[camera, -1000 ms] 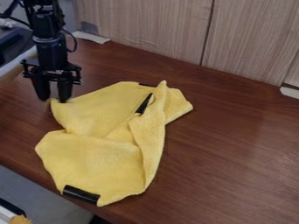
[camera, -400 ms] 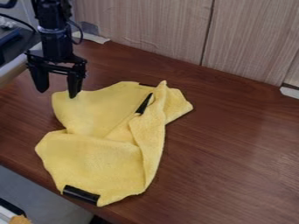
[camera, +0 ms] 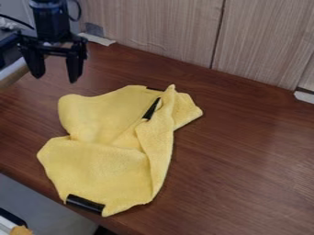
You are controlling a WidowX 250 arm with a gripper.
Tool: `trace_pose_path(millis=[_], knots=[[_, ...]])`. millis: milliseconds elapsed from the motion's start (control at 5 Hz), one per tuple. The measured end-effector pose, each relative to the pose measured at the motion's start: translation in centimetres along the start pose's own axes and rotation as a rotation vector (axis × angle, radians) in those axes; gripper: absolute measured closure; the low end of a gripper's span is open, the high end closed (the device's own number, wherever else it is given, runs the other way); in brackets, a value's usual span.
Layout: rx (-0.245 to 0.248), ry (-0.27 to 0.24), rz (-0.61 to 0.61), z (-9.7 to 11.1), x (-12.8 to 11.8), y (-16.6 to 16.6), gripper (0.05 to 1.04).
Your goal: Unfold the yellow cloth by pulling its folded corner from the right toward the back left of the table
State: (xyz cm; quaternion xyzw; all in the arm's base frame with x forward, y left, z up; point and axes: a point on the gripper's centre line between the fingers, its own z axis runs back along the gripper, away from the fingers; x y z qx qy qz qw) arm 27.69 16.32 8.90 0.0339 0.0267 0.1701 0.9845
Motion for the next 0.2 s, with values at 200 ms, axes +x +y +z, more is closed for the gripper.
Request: trace_pose_path(millis=[200], knots=[[0.001, -0.008, 0.001, 0.23, 0.04, 0.03, 0.083]])
